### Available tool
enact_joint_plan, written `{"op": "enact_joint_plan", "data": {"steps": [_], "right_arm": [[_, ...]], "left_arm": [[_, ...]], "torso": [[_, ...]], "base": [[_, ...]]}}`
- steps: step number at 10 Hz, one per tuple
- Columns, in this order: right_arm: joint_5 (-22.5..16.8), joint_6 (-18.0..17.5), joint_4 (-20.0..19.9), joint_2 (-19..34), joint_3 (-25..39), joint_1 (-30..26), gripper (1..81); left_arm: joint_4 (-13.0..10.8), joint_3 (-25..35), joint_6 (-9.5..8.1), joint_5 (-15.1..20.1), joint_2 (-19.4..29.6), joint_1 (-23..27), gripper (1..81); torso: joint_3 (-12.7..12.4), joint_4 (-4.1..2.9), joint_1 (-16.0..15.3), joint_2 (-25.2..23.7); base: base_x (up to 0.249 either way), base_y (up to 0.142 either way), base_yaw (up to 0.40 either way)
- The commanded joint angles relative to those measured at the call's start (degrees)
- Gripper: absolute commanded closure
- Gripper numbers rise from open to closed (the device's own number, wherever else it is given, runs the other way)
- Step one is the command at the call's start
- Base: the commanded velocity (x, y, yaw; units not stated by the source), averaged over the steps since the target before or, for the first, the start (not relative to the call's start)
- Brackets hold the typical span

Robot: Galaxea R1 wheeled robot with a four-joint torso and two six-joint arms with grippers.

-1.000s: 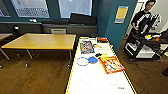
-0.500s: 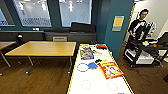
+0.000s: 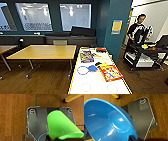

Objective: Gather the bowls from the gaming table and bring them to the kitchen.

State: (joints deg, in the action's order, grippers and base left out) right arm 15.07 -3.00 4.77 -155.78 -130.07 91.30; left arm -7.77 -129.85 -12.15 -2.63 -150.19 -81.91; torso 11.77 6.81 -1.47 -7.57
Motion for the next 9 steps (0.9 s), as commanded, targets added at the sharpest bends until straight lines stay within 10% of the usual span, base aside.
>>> {"op": "enact_joint_plan", "data": {"steps": [1, 9], "right_arm": [[-3.3, 0.3, 1.3, -1.2, -2.4, -1.8, 81.1], [-4.2, 0.3, 1.3, -3.2, -5.2, -1.6, 81.1]], "left_arm": [[-0.6, -3.1, 0.55, 2.7, -0.6, 1.9, 81.1], [-0.6, -5.1, 0.73, 2.6, -2.8, 1.5, 81.1]], "torso": [[0.0, 0.00, 0.0, 0.0], [0.0, 0.00, 0.0, 0.0]], "base": [[0.000, 0.000, 0.000], [-0.057, 0.000, 0.000]]}}
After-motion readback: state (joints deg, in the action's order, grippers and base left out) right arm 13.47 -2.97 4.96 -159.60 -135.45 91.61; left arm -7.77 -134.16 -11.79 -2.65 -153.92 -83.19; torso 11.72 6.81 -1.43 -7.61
